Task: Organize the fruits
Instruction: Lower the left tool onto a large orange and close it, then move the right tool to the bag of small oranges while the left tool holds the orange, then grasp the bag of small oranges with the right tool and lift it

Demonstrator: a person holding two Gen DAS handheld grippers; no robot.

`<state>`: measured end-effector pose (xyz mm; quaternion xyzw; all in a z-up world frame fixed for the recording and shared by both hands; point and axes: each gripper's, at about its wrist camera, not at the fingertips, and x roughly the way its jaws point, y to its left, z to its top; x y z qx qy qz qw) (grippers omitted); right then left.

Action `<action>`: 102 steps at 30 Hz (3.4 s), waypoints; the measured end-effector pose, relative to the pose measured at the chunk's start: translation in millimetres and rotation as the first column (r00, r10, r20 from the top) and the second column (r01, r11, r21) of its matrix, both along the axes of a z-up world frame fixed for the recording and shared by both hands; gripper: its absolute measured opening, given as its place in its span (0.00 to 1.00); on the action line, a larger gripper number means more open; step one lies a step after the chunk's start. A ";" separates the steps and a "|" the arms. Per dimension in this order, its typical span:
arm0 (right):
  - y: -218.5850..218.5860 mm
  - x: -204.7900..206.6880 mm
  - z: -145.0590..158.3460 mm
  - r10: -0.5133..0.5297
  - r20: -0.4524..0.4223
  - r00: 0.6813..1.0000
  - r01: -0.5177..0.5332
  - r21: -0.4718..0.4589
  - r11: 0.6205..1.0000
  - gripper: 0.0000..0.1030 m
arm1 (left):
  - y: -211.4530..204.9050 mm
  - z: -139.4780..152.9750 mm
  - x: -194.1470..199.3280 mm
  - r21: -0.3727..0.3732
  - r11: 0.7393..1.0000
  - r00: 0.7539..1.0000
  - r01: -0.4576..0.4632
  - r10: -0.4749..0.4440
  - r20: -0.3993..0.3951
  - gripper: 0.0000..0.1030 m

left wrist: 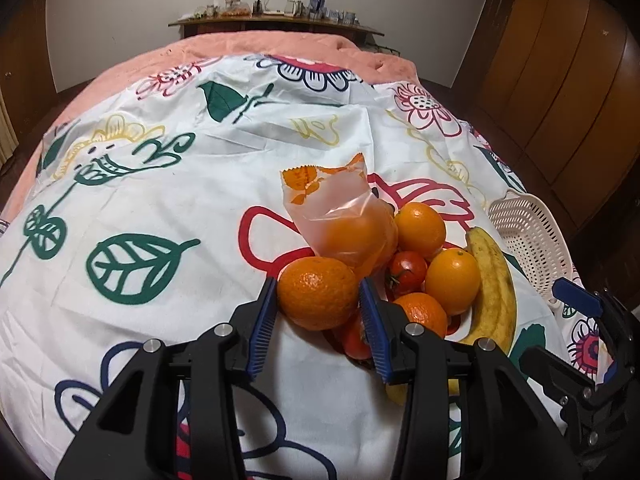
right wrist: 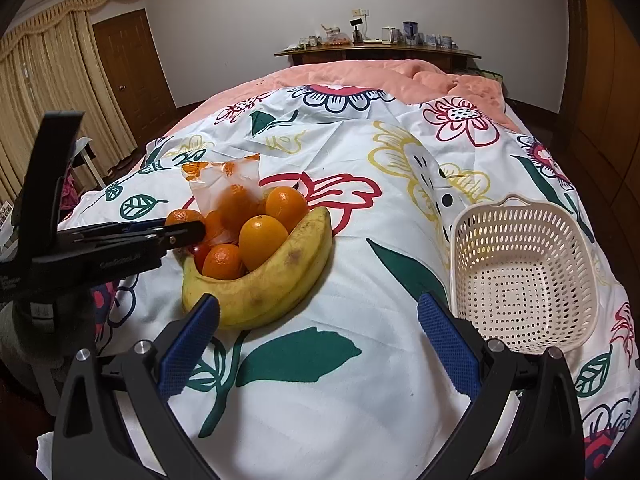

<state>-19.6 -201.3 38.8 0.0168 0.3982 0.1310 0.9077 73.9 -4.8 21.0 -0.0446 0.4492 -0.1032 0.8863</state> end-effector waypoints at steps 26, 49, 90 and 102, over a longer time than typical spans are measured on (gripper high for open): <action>56.4 -8.5 -4.7 0.115 -0.011 0.993 -0.113 -0.282 0.953 0.95 | 25.0 23.1 -40.9 -0.011 0.997 0.991 -0.081 0.082 0.106 0.41; -37.8 34.2 5.0 -0.133 -0.134 0.982 0.128 -0.048 0.991 0.95 | 32.2 20.6 -45.5 -0.018 0.996 0.990 -0.091 0.092 0.106 0.41; 142.9 141.0 -11.2 0.187 -0.291 0.938 -0.248 -0.189 0.950 0.77 | 62.0 8.2 -54.1 -0.058 0.991 0.987 -0.120 0.125 0.101 0.41; 121.4 133.9 11.9 0.200 -0.229 0.952 -0.220 -0.062 0.974 0.45 | 61.0 7.2 -54.1 -0.050 0.992 0.987 -0.120 0.124 0.099 0.41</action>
